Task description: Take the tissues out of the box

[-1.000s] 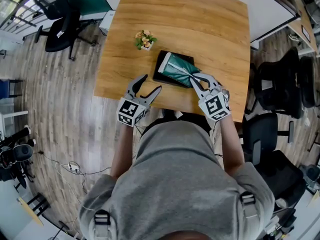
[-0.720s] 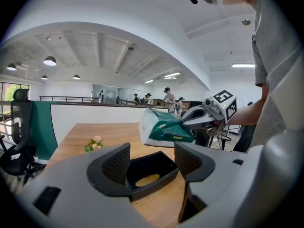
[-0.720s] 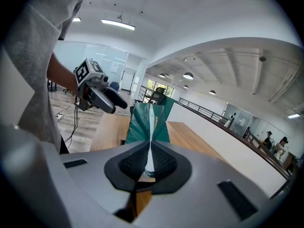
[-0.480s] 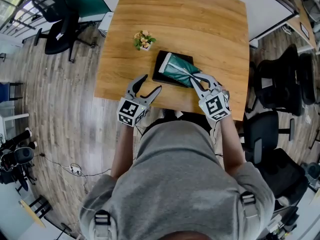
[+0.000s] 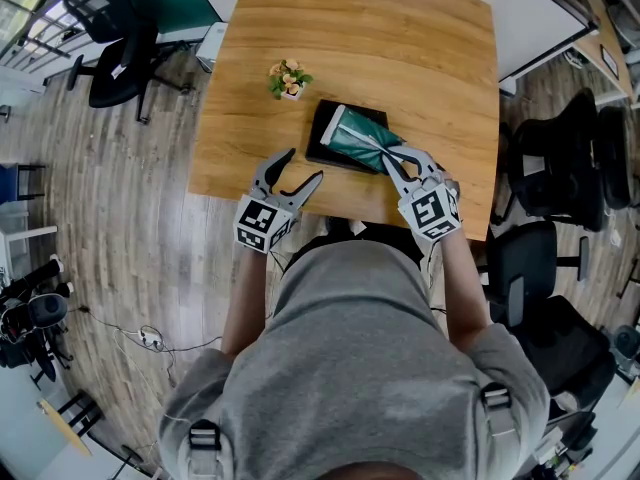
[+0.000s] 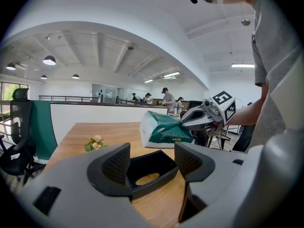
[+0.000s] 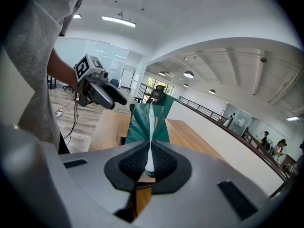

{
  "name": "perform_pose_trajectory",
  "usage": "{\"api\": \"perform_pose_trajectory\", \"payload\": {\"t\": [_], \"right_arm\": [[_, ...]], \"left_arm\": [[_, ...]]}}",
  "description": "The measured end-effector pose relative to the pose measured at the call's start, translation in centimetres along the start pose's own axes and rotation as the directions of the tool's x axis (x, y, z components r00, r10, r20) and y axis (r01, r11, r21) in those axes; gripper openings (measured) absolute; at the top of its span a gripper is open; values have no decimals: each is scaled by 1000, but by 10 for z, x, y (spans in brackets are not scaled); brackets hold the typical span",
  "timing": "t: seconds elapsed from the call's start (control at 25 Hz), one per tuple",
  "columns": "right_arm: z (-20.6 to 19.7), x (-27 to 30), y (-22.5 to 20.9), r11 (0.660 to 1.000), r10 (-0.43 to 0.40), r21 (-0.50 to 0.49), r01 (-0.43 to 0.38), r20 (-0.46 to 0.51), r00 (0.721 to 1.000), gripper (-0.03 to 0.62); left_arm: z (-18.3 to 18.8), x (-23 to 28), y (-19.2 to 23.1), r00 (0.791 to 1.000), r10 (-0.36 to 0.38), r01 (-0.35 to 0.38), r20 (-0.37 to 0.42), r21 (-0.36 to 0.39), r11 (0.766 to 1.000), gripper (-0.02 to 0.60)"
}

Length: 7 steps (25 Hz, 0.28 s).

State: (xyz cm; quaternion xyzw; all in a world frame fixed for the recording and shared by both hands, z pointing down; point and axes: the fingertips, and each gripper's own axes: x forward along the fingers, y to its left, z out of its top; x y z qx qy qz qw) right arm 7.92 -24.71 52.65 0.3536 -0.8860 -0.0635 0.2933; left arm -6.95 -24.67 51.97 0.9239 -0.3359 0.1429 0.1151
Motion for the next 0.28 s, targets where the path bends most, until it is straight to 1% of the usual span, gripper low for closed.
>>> {"api": "perform_pose_trajectory", "payload": {"t": [0.28], "right_arm": [[-3,2,-2,1000,-2,-11,1,-17,1000,8]], "left_arm": [[0,1,2,1000,1,-1,2,3,1000,305]]}}
